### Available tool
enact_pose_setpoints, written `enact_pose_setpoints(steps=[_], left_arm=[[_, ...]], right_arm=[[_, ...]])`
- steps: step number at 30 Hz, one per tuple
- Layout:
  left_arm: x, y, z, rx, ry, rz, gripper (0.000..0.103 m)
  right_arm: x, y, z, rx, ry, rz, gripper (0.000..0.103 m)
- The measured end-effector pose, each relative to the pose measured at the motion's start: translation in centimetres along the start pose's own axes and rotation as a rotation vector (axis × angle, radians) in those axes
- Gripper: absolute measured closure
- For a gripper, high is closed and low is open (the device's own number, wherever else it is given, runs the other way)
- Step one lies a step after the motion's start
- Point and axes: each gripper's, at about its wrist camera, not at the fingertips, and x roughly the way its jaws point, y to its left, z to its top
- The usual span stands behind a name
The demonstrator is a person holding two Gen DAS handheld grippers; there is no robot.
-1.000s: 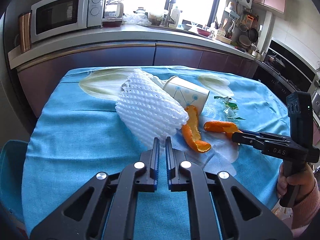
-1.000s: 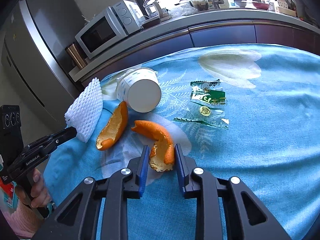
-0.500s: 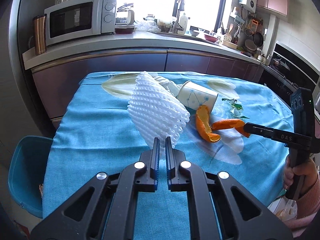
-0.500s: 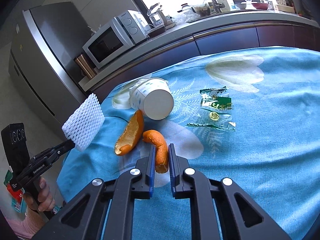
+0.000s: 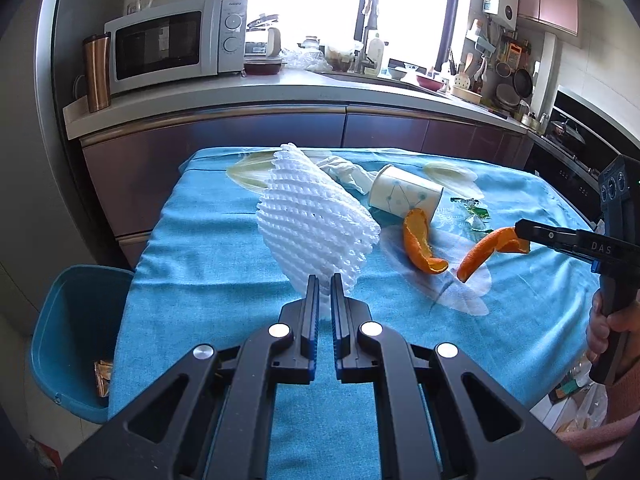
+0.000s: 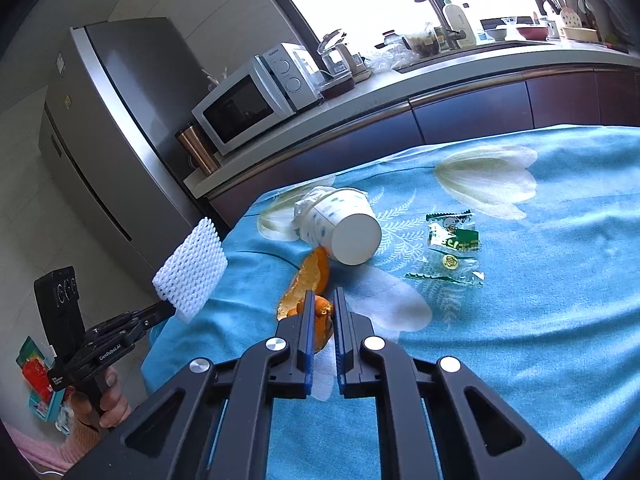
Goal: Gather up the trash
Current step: 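Carry the foam netting and orange peel in both tools over the teal bin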
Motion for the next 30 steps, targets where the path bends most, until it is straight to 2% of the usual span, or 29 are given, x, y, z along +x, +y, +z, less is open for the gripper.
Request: enact_pose_setpoints(steps=[10, 21, 30], left_arm=[[-1.3, 1.0, -0.8, -0.005, -0.001, 0.022, 0.097], [-2.9, 2.1, -1.4, 0.002, -0.010, 0.057, 0.097], [-4.2, 3.4, -1.9, -0.019, -0.018, 0.093, 0.097]], right_arm=[[0.6, 0.7, -0.3, 0.014, 0.013, 0.054, 0.096], [0.9, 4.0, 0.4, -0.037, 0.012, 0.148, 0.097], [3.4, 6.5, 0.3, -0.061, 0.050, 0.222, 0.097]])
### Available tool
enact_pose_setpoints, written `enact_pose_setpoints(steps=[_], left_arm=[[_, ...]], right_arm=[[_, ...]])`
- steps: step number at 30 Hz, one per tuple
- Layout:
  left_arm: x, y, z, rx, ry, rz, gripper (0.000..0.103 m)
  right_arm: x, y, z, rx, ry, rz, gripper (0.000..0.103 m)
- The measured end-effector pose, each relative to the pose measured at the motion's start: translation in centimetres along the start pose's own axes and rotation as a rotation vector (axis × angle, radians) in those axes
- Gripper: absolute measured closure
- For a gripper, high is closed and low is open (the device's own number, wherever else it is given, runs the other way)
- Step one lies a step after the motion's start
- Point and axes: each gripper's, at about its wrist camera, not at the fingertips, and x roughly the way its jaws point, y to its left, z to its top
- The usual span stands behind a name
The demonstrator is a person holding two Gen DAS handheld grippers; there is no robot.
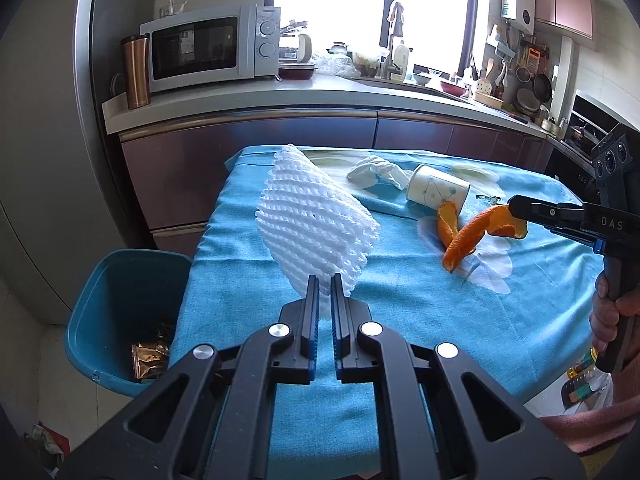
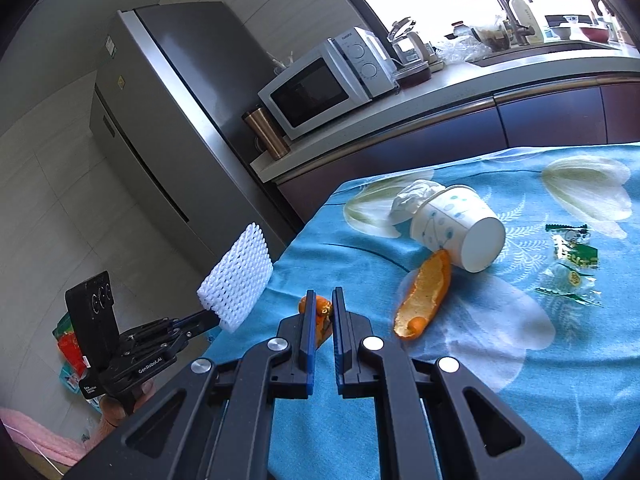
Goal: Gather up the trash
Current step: 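Carry the foam netting and orange peel in both tools over the teal bin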
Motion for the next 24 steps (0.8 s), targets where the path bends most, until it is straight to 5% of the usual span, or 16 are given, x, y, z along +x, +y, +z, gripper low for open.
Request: enact_pose_setpoints(steps=[24], left_arm=[[-3.4, 7.6, -1.5, -0.119, -0.018, 0.153, 0.097]], right_arm=[[8.5, 7.0, 1.0, -0.109, 0.116, 0.157, 0.097]])
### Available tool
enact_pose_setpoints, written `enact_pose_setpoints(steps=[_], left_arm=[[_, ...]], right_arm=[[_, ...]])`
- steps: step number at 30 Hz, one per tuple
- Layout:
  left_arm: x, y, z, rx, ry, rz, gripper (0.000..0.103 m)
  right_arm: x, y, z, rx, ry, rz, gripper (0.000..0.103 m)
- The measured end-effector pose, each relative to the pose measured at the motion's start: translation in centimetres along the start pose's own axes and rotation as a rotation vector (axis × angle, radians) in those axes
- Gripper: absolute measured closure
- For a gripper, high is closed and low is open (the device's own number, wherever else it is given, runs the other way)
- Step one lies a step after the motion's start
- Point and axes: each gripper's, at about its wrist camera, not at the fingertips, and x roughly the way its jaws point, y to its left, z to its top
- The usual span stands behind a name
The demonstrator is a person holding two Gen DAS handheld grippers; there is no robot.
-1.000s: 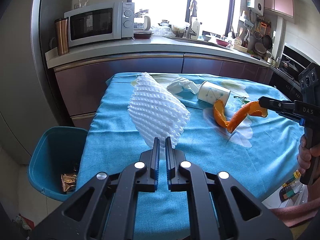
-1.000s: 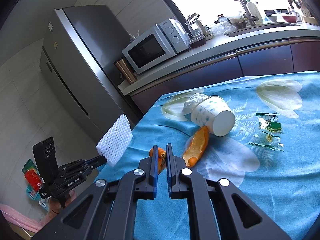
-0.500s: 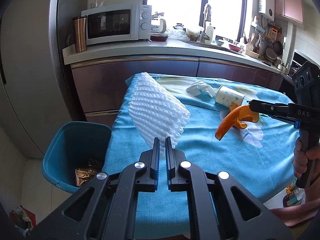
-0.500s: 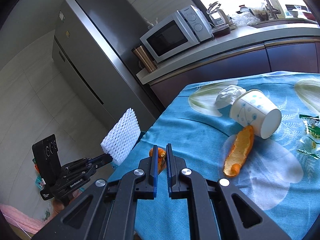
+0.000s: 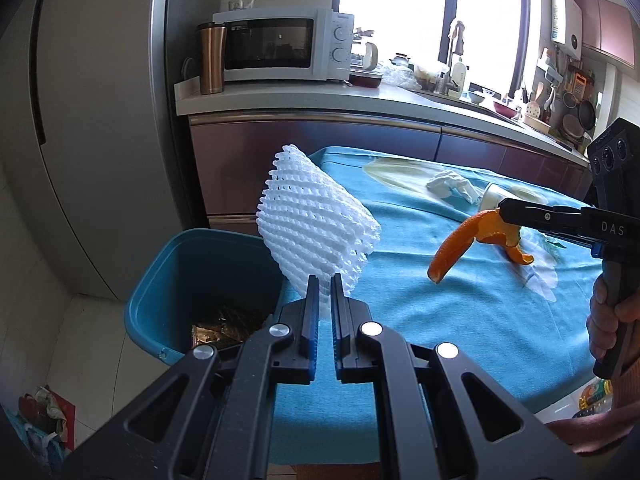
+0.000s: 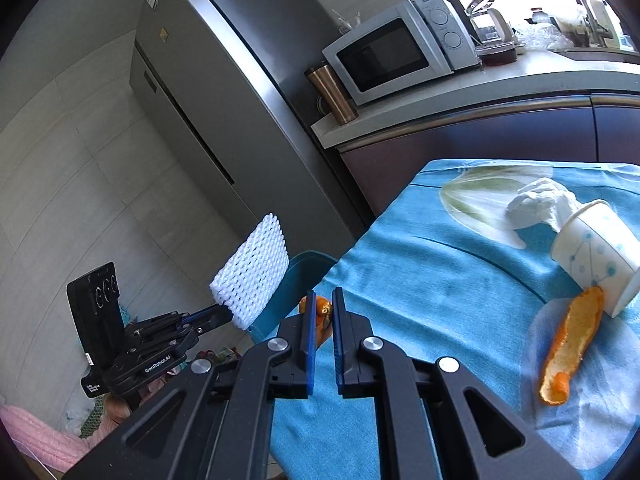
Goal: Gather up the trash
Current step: 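Carry the foam netting and orange peel in both tools over the teal bin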
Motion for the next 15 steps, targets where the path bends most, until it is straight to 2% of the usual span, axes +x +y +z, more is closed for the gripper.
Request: enact_pose_setpoints(steps=[15], left_arm=[[0.2, 4.4, -0.5, -0.053, 0.020, 0.091, 0.097]], right_arm=[[4.8, 3.3, 1.7, -0.071, 0.066, 0.075, 0.097]])
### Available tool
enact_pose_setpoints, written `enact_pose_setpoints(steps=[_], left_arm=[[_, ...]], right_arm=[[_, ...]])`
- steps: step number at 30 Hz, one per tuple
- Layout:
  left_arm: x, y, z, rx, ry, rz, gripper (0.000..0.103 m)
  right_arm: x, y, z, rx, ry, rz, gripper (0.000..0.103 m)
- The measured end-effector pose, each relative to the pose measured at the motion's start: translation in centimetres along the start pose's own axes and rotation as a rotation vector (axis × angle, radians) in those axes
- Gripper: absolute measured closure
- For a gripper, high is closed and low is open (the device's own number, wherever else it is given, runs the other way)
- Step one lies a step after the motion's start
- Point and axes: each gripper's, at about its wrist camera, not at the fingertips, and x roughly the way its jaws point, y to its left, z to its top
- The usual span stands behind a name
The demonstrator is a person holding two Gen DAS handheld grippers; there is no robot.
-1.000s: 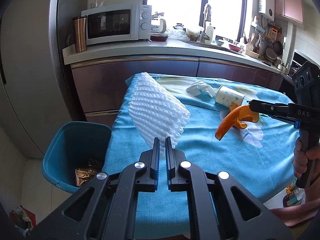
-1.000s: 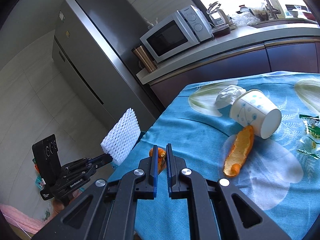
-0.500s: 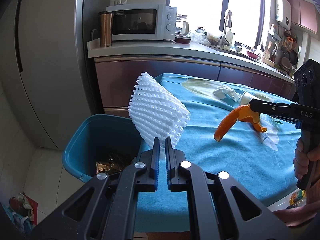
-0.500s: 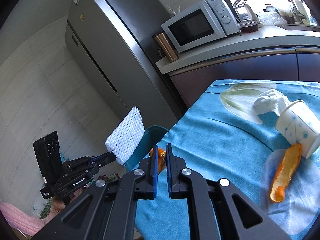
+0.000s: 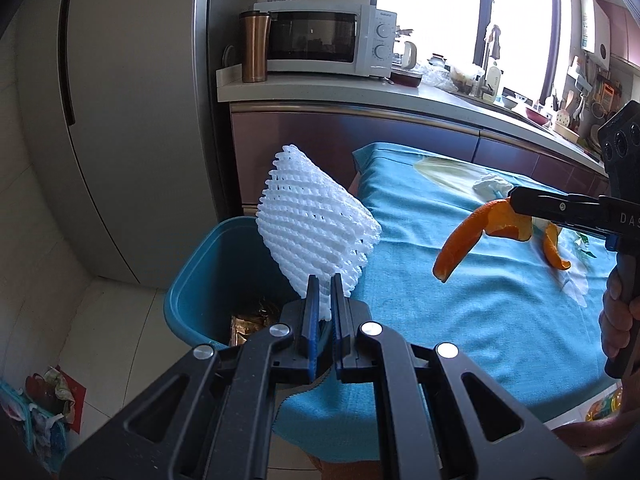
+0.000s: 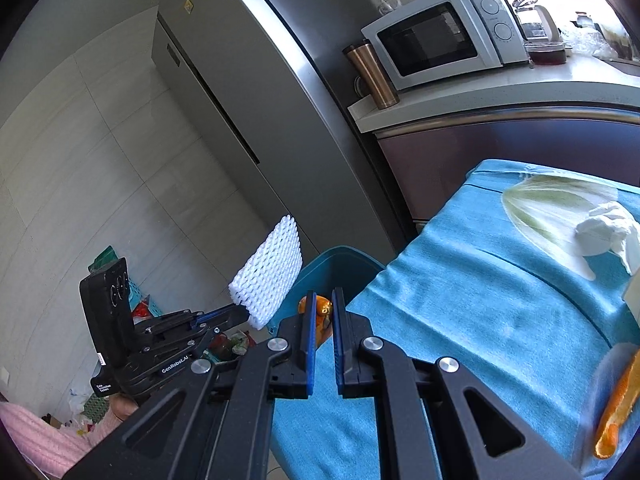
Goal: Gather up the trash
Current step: 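Carry the foam netting and orange peel in both tools over the teal bin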
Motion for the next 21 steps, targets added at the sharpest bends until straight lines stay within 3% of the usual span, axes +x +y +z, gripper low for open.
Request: enact_pose_setpoints(steps=[21], left_arm=[[3.0, 2.2, -0.5, -0.026, 0.060, 0.042, 0.097]], right_arm=[[5.2, 1.7, 1.9, -0.040, 0.061, 0.022, 0.097]])
